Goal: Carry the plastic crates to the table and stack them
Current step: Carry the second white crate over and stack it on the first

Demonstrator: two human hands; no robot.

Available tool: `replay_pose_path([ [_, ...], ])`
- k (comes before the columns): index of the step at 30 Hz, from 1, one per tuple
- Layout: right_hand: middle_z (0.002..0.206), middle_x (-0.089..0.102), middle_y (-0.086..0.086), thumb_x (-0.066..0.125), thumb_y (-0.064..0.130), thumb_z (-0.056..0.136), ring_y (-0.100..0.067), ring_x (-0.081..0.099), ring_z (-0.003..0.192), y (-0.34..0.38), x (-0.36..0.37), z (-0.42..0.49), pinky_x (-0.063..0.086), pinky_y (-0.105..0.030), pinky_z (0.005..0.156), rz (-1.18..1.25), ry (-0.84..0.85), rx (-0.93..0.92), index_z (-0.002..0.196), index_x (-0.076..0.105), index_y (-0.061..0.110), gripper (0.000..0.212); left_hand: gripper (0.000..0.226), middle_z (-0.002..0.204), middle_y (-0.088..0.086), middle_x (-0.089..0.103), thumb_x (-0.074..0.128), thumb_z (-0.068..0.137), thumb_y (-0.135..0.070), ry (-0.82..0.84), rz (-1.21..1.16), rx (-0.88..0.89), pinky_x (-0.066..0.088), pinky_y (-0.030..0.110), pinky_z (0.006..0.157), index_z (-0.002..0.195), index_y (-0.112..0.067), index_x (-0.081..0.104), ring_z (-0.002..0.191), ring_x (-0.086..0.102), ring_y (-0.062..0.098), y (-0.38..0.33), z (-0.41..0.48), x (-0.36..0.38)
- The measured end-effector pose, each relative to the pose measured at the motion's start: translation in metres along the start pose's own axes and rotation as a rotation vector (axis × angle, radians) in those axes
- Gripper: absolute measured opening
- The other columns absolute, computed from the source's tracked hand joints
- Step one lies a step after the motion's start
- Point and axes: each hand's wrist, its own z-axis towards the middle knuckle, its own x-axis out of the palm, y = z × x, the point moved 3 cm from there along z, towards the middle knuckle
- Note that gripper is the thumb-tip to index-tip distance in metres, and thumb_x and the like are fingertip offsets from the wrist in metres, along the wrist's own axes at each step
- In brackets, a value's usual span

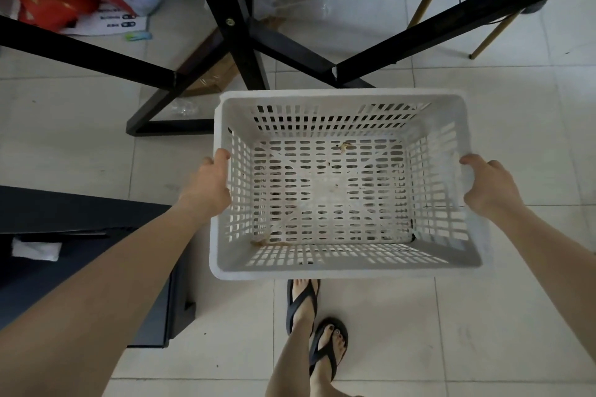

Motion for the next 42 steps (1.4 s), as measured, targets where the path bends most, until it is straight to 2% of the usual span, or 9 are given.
replay_pose_path([
  [4, 0.117, 0.046, -0.022, 0.048, -0.016, 0.073, -0.041, 0.054, 0.1, 0.004, -0.003, 0.001, 0.042, -0.032, 0.073, 0.0, 0.009, -0.003, 0.139, 0.041, 0.017, 0.074, 0.059, 0.118, 0.019, 0.047, 0.056, 0.085, 0.001, 0.0, -0.016, 0.002, 0.049, 0.04, 0.076, 0.134, -0.017, 0.03, 0.088, 0.051, 0.029, 0.008, -0.001, 0.004],
  [10, 0.118, 0.046, -0.022, 0.045, -0.017, 0.075, -0.041, 0.054, 0.102, 0.004, -0.01, 0.005, 0.04, -0.03, 0.073, -0.024, 0.008, -0.015, 0.141, 0.04, 0.018, 0.075, 0.06, 0.12, 0.02, 0.049, 0.057, 0.085, -0.001, -0.027, -0.008, 0.011, 0.053, 0.052, 0.083, 0.136, -0.017, 0.03, 0.093, 0.058, 0.037, 0.009, -0.004, 0.009],
  [16, 0.116, 0.046, -0.022, 0.046, -0.018, 0.075, -0.042, 0.054, 0.101, 0.004, -0.004, 0.003, 0.039, -0.031, 0.074, -0.044, 0.01, -0.001, 0.141, 0.04, 0.018, 0.075, 0.06, 0.124, 0.02, 0.05, 0.059, 0.087, -0.005, -0.039, 0.008, 0.031, 0.054, 0.052, 0.084, 0.138, -0.016, 0.03, 0.094, 0.061, 0.037, 0.012, -0.003, 0.007],
  [22, 0.114, 0.047, -0.026, 0.052, -0.015, 0.072, -0.044, 0.055, 0.1, 0.001, -0.004, -0.006, 0.046, -0.038, 0.087, -0.062, 0.021, 0.012, 0.14, 0.041, 0.016, 0.075, 0.062, 0.125, 0.019, 0.05, 0.06, 0.086, -0.007, -0.068, 0.001, 0.057, 0.053, 0.049, 0.084, 0.14, -0.018, 0.031, 0.1, 0.059, 0.038, 0.01, 0.001, 0.007],
  [27, 0.12, 0.045, -0.027, 0.054, -0.011, 0.076, -0.046, 0.053, 0.107, 0.004, -0.008, -0.015, 0.045, -0.041, 0.091, -0.095, 0.06, 0.037, 0.142, 0.037, 0.015, 0.073, 0.058, 0.124, 0.016, 0.048, 0.055, 0.09, -0.01, -0.06, 0.03, 0.013, 0.05, 0.04, 0.073, 0.141, -0.022, 0.029, 0.097, 0.059, 0.036, 0.005, 0.0, 0.006],
  [32, 0.131, 0.04, -0.023, 0.06, 0.005, 0.083, -0.046, 0.049, 0.114, 0.014, -0.02, -0.035, 0.045, -0.042, 0.093, -0.161, 0.1, 0.045, 0.143, 0.032, 0.018, 0.068, 0.059, 0.128, 0.017, 0.045, 0.049, 0.095, -0.022, -0.011, 0.009, -0.024, 0.054, 0.049, 0.086, 0.145, -0.034, 0.019, 0.102, 0.059, 0.037, -0.005, -0.019, -0.008],
  [34, 0.131, 0.039, -0.02, 0.059, 0.006, 0.082, -0.044, 0.046, 0.116, 0.022, -0.026, -0.045, 0.046, -0.042, 0.091, -0.19, 0.08, 0.028, 0.141, 0.032, 0.019, 0.067, 0.06, 0.129, 0.017, 0.045, 0.049, 0.096, -0.024, -0.027, -0.005, -0.031, 0.053, 0.05, 0.088, 0.146, -0.034, 0.018, 0.106, 0.058, 0.036, -0.004, -0.035, -0.018],
  [38, 0.133, 0.038, -0.014, 0.056, 0.004, 0.08, -0.038, 0.04, 0.12, 0.044, -0.035, -0.077, 0.048, -0.044, 0.091, -0.195, 0.075, -0.053, 0.14, 0.033, 0.021, 0.067, 0.056, 0.133, 0.019, 0.044, 0.048, 0.095, -0.024, -0.088, -0.024, -0.054, 0.049, 0.049, 0.092, 0.145, -0.019, 0.023, 0.114, 0.053, 0.038, 0.007, -0.084, -0.039],
  [42, 0.136, 0.041, -0.016, 0.056, 0.01, 0.083, -0.038, 0.042, 0.124, 0.077, -0.039, -0.128, 0.045, -0.047, 0.099, -0.234, 0.096, -0.273, 0.14, 0.035, 0.016, 0.061, 0.053, 0.137, 0.017, 0.044, 0.045, 0.095, -0.024, -0.129, -0.033, -0.15, 0.048, 0.047, 0.095, 0.144, -0.012, 0.028, 0.118, 0.051, 0.037, 0.034, -0.169, -0.048],
])
